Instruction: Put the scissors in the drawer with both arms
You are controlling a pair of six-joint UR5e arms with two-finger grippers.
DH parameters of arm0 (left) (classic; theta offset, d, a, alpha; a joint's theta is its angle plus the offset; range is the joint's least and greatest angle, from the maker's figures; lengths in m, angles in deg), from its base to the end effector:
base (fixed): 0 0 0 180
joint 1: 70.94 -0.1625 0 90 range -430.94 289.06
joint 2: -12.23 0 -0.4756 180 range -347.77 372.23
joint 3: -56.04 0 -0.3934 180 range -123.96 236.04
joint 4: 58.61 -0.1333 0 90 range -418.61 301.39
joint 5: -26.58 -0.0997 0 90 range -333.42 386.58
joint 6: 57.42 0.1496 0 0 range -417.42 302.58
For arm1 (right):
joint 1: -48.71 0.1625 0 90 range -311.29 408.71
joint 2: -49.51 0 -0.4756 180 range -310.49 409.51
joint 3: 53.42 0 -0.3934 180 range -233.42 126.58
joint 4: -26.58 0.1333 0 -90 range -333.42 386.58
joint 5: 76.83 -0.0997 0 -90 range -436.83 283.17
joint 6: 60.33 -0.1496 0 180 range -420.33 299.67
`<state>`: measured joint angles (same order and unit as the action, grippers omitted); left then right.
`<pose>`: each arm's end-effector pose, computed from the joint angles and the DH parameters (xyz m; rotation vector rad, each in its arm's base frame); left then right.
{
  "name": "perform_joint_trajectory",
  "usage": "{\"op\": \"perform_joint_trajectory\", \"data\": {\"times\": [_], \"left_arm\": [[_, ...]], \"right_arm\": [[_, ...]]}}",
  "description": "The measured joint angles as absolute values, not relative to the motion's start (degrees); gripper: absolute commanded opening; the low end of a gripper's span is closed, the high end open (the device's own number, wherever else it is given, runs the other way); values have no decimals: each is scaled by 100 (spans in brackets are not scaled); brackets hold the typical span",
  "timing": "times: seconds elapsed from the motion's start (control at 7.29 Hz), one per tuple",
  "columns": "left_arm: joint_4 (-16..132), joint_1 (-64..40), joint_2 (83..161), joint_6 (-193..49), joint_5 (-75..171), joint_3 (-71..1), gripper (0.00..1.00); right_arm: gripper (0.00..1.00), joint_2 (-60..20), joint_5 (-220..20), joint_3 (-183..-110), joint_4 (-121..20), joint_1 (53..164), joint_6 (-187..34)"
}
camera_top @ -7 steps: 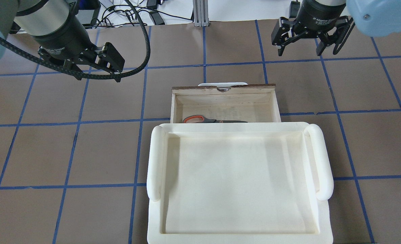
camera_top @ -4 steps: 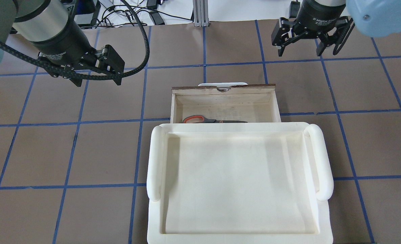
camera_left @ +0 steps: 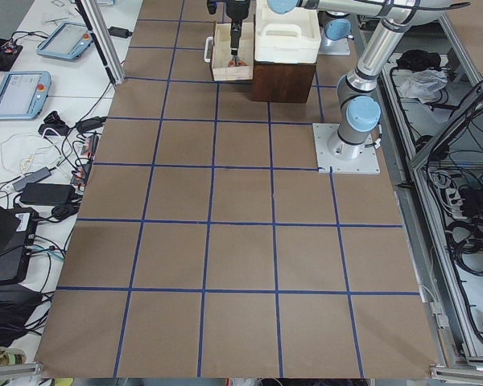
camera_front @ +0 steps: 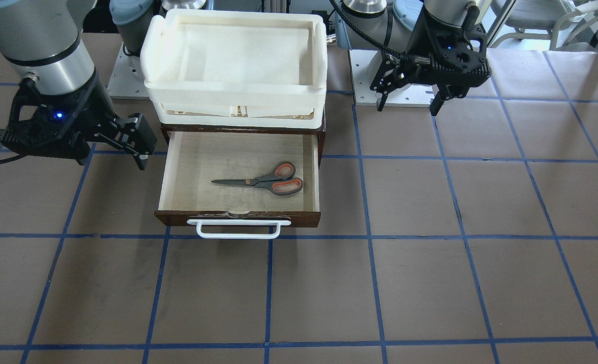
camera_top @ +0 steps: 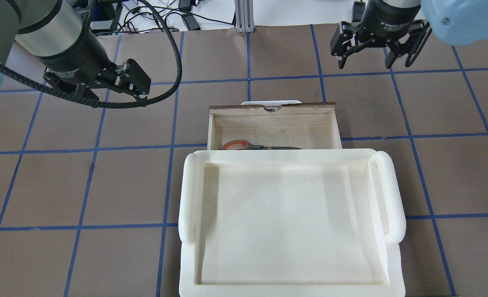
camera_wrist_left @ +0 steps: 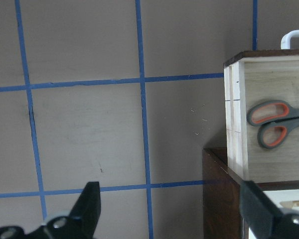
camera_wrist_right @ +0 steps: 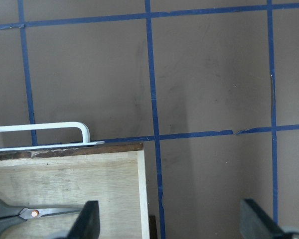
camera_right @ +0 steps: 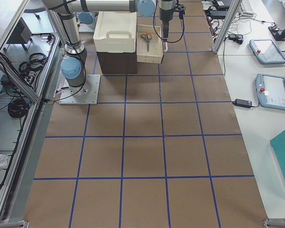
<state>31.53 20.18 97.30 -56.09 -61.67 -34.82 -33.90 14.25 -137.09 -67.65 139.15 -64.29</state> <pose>-0.1469 -0.4585 0.5219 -0.0681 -3.1086 0.1068 0.1348 -0.5568 0.4909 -0.0970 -3.1220 0.1093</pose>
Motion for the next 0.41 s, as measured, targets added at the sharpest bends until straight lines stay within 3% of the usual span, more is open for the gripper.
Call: {"op": "perform_joint_trajectory", "data": {"times": [0.41], "left_arm": [[3092, 1995, 9725, -5576, -6175, -3523, 100]], "right_arm": [[100, -3390, 1429, -13709, -6764, 13915, -6429]]}}
